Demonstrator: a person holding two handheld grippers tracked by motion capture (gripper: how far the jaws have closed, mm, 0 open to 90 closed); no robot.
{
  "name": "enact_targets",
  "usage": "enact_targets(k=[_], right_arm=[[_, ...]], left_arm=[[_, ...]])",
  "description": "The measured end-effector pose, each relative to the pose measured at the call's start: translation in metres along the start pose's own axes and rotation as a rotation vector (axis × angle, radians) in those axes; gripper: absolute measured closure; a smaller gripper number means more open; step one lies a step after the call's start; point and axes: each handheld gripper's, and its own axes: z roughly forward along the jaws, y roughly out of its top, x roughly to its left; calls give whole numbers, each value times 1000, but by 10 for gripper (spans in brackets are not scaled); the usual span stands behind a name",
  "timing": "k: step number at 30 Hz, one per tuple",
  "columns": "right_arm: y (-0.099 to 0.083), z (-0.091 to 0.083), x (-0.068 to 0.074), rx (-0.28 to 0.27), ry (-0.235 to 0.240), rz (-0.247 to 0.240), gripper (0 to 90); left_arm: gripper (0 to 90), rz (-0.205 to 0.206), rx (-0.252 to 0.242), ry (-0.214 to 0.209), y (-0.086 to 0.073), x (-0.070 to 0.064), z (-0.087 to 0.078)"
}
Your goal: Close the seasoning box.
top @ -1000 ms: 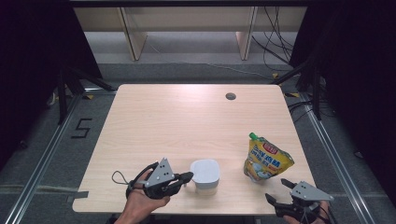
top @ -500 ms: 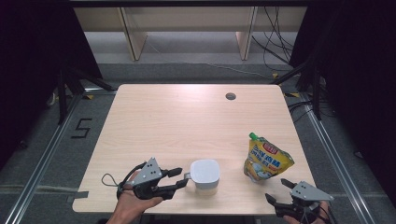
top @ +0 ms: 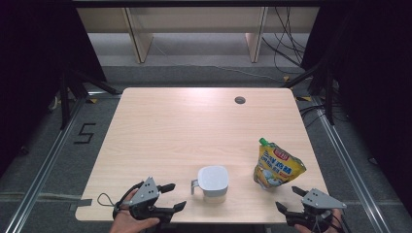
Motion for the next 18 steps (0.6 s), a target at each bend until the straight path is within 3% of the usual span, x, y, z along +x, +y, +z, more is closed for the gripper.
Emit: enact_targets(k=[1, 2, 3, 5, 7, 14, 16, 18], right_arm=[[0, 1, -3, -10, 0, -38, 226], [1, 0, -2, -9, -6, -41, 226], [1, 1, -3, -14, -12, -52, 226], [0, 1, -2, -3, -5, -33, 226], [0, 2, -5, -13, -15, -68, 225], [-1, 1, -1, 20, -1, -13, 210], [-1, 2, -2, 19, 0, -37, 207], [-1, 3, 0, 16, 11, -13, 204]], left_arm=[[300, -15, 8, -9, -3, -1, 1], [298, -32, 10, -9, -7, -2, 2], [295, -16, 31, -2, -9, -2, 1], [289, -21, 30, -6, -12, -3, 1], [276, -13, 45, -3, -14, -4, 1], [243, 31, 82, 32, -21, -7, -1], [240, 36, 100, 41, -22, -5, -4], [237, 24, 92, 42, -24, -4, -2]])
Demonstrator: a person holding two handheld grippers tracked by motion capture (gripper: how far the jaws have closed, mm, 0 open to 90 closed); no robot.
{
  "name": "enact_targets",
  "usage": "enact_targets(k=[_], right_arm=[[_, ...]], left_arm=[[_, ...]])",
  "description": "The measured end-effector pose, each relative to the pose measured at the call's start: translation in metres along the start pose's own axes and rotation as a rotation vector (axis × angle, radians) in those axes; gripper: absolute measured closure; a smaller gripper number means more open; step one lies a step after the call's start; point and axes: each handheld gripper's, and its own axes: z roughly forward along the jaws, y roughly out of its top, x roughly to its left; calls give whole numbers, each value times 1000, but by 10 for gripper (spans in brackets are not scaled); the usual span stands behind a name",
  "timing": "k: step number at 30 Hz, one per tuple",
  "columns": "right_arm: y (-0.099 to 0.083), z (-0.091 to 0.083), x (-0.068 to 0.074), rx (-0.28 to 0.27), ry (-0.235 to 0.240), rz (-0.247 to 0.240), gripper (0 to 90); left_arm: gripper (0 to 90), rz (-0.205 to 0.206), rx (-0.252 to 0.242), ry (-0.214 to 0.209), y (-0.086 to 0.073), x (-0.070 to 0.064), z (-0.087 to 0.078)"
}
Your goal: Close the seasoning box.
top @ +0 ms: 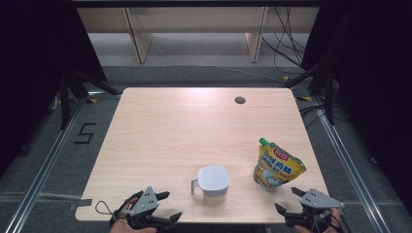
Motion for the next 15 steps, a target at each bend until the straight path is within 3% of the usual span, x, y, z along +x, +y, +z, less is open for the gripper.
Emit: enact_targets(k=[6, 7, 8, 9, 11, 13, 15], right_arm=[[0, 0, 0, 18, -9, 5, 195], [0, 1, -3, 9, -11, -22, 193], [0, 1, -4, 0, -18, -34, 193], [0, 1, -3, 12, -10, -15, 192], [0, 2, -4, 19, 10, -29, 190], [-1, 2, -4, 19, 0, -24, 189], [-1, 2, -4, 18, 1, -21, 188]], left_arm=[[232, -13, 14, 4, -1, 0, 2], [231, -15, 13, 5, -1, 0, 2], [230, -21, -20, -2, -2, 0, 4], [229, -23, -3, 5, -2, 1, 3], [227, -18, 13, 13, -2, 2, 2], [227, -32, -7, 5, -2, 3, 4], [227, -27, 12, 7, -2, 5, 2]])
